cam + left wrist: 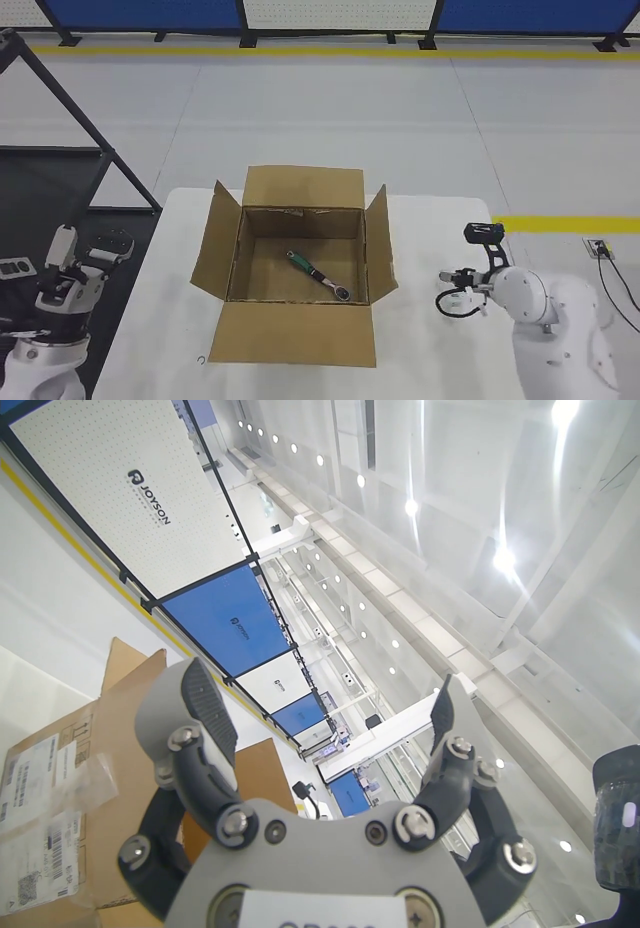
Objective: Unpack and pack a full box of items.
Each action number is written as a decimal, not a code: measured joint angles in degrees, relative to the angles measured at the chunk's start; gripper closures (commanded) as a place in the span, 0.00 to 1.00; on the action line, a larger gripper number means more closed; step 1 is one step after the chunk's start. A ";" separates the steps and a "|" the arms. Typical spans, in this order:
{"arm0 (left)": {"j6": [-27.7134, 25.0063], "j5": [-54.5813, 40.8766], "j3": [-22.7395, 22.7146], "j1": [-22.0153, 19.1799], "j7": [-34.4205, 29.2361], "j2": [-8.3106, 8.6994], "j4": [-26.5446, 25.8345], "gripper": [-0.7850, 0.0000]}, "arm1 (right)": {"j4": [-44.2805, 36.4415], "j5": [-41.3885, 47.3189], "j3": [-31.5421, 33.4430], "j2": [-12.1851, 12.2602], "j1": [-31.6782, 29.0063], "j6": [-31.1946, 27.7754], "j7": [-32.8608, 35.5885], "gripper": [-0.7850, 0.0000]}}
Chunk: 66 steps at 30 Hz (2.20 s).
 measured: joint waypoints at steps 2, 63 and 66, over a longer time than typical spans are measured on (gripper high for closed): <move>-0.04 0.25 0.20 -0.01 0.15 0.00 -0.01 0.00 | 4.09 1.14 -0.31 0.10 0.90 -0.93 -0.14 0.06; -4.18 -7.59 -8.98 6.01 3.01 -0.56 2.35 0.00 | 27.65 20.29 -56.59 -10.73 41.63 -8.38 -9.66 1.00; -4.00 -7.88 -9.12 5.81 2.41 -0.53 2.41 0.00 | 35.96 21.89 -58.89 -12.57 43.25 -10.00 -11.81 1.00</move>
